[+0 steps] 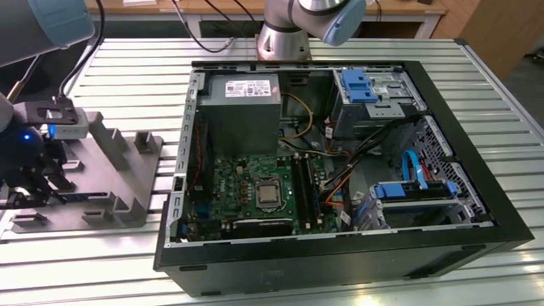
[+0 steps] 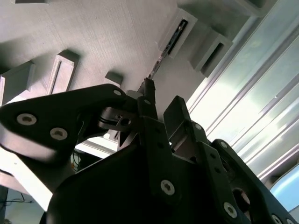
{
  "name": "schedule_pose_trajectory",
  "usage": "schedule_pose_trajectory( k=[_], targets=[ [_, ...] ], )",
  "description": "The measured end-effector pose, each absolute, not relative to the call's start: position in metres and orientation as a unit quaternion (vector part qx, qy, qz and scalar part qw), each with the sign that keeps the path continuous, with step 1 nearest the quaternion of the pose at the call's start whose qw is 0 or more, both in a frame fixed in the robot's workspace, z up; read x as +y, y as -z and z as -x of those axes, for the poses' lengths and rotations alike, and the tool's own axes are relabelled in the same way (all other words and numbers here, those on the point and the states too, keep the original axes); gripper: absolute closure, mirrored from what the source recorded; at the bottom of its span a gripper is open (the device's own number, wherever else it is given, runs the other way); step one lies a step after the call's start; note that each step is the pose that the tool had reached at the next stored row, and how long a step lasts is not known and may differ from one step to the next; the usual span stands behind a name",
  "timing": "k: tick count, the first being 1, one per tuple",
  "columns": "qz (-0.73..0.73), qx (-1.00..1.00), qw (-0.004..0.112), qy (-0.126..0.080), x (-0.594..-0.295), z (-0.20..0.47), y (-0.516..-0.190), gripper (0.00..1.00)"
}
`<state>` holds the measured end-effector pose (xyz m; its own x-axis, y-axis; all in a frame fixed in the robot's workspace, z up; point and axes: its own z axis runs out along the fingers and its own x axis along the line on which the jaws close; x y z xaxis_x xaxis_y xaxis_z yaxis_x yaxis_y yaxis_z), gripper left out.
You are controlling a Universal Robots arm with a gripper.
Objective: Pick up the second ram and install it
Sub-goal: 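Pick up the second ram and move it above second insertion slot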
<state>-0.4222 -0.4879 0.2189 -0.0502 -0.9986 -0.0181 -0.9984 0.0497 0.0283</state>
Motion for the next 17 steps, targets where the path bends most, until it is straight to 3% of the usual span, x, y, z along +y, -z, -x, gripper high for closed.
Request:
schedule_pose_trajectory(
  k=[17],
  targets=[
    [-0.697,-0.716,-0.001,0.021,-0.484,0.425,-0.194,0.64]
  ],
)
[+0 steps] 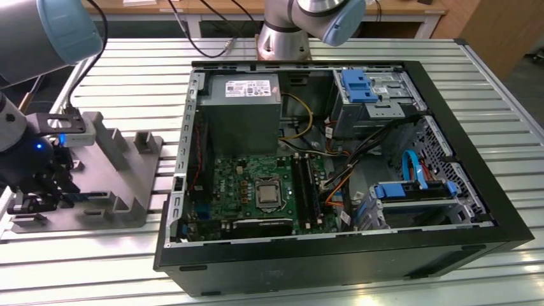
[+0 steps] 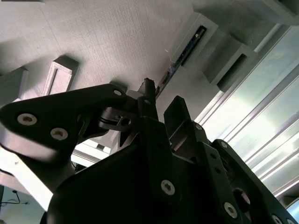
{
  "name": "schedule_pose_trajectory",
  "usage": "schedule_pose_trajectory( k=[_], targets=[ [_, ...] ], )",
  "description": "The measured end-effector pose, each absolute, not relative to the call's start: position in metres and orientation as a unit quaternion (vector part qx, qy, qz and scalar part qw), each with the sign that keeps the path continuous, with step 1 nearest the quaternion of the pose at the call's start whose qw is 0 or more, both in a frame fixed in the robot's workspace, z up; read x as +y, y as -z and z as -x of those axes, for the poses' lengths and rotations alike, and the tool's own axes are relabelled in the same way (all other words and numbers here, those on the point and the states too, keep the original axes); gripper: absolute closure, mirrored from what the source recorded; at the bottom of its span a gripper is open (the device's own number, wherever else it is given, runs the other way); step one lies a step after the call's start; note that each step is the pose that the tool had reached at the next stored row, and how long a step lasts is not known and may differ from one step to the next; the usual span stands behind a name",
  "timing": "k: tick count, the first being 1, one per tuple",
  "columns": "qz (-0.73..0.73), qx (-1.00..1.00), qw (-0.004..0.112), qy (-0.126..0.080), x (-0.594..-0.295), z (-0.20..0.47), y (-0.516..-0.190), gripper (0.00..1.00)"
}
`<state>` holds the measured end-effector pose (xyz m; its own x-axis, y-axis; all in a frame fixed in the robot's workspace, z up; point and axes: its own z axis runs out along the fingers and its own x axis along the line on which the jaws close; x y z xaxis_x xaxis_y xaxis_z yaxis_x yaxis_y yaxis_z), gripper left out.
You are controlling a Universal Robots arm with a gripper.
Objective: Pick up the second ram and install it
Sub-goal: 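Pick up the second ram and move it above second insertion slot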
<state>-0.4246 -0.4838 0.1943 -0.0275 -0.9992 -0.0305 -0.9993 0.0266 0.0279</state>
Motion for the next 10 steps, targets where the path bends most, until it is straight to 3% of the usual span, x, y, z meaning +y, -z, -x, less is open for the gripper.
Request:
schedule_pose_trajectory(
  k=[10],
  targets=[
    [0.697,0.716,0.001,-0.021,-0.4838,0.4246,-0.194,0.64]
  ],
)
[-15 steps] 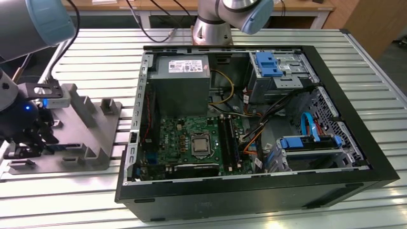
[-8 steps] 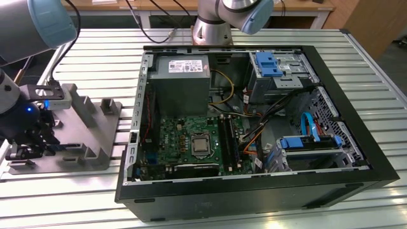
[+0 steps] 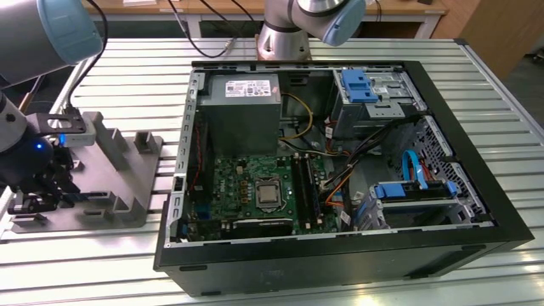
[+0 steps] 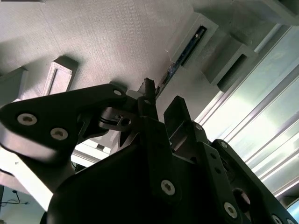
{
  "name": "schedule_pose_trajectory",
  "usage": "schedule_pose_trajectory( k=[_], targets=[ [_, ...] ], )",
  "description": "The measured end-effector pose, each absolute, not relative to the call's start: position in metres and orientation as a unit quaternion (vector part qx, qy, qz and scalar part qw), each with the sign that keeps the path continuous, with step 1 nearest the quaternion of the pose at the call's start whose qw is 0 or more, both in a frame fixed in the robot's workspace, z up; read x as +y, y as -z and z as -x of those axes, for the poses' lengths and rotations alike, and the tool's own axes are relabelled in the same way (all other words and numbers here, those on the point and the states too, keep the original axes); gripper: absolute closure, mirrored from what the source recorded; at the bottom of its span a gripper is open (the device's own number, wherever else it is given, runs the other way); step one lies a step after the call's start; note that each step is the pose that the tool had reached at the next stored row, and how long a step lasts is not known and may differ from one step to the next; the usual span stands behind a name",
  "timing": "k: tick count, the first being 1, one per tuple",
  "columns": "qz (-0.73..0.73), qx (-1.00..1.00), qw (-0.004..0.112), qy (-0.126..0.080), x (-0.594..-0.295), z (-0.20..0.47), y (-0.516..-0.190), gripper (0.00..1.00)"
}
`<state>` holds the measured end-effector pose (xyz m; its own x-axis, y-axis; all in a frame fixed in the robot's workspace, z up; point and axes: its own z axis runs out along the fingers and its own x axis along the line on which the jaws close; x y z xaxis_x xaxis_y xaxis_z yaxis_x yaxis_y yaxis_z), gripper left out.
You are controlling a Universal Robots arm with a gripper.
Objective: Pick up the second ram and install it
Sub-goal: 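Pick up the second ram and move it above second insertion slot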
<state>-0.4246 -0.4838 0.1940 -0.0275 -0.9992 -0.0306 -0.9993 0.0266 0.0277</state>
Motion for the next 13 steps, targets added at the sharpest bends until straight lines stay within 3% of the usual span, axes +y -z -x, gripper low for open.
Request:
schedule_pose_trajectory(
  k=[3,5,13],
  targets=[
    [0.697,0.716,0.001,-0.021,-0.4838,0.4246,-0.194,0.72],
    [0.697,0.716,0.001,-0.021,-0.4838,0.4246,-0.1939,0.84],
    [0.697,0.716,0.001,-0.021,-0.4838,0.4246,-0.1937,0.86]
  ],
)
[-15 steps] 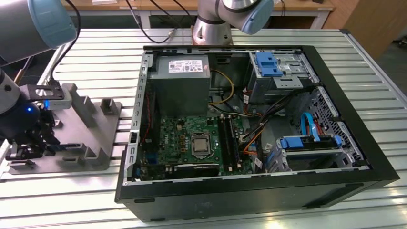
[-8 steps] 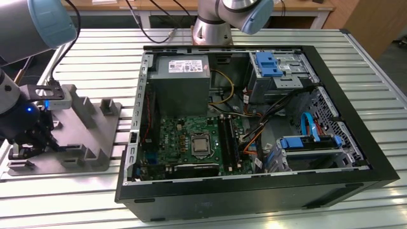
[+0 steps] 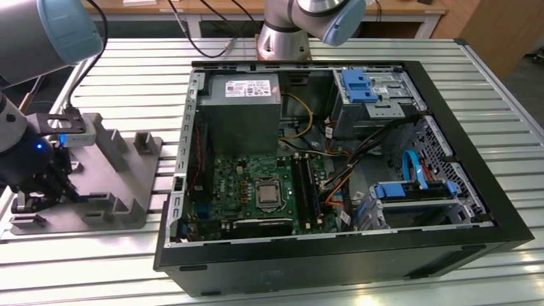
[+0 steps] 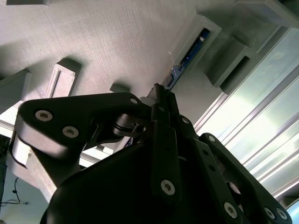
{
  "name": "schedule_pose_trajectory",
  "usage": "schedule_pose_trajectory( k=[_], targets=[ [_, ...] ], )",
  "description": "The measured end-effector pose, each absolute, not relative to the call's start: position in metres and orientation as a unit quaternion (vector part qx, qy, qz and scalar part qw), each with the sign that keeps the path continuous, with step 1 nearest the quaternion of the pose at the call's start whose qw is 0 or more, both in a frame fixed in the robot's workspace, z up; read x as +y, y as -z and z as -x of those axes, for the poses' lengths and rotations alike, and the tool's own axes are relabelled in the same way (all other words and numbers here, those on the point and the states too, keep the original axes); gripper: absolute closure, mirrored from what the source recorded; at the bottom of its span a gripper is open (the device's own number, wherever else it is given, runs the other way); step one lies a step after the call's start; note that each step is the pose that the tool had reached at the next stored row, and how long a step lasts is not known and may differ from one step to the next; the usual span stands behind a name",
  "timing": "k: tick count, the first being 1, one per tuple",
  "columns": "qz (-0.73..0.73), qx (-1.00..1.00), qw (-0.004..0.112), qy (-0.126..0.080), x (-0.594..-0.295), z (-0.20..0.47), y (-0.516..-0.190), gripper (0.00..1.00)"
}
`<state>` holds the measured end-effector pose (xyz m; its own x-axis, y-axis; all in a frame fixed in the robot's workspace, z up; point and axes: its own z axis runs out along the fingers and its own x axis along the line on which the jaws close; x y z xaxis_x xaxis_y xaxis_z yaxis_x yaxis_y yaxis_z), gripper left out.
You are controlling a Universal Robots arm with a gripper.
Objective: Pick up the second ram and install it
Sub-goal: 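Pick up the second ram and move it above second insertion slot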
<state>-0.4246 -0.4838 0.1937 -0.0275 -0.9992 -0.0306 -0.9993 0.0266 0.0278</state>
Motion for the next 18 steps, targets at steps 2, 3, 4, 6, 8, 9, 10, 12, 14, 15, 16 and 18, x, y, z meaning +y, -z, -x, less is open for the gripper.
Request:
schedule_pose_trajectory(
  k=[2,3,4,6,8,9,10,12,14,15,16,18],
  targets=[
    [0.697,0.716,0.001,-0.021,-0.484,0.425,-0.194,0.86],
    [0.697,0.716,0.001,-0.021,-0.484,0.425,-0.194,0.86],
    [0.697,0.716,0.001,-0.021,-0.484,0.425,-0.194,0.86],
    [0.697,0.716,0.001,-0.021,-0.484,0.425,-0.194,0.86],
    [0.697,0.716,0.001,-0.021,-0.484,0.425,-0.194,0.86],
    [0.697,0.716,0.001,-0.021,-0.484,0.425,-0.194,0.86],
    [0.697,0.716,0.001,-0.021,-0.484,0.425,-0.194,0.86],
    [0.697,0.716,0.002,-0.021,-0.484,0.425,-0.197,0.86],
    [0.697,0.716,0.002,-0.021,-0.484,0.425,-0.202,0.86],
    [0.697,0.716,0.002,-0.021,-0.484,0.425,-0.203,0.86],
    [0.697,0.716,0.002,-0.022,-0.484,0.425,-0.204,0.86],
    [0.697,0.716,0.003,-0.022,-0.484,0.425,-0.205,0.86]
  ],
)
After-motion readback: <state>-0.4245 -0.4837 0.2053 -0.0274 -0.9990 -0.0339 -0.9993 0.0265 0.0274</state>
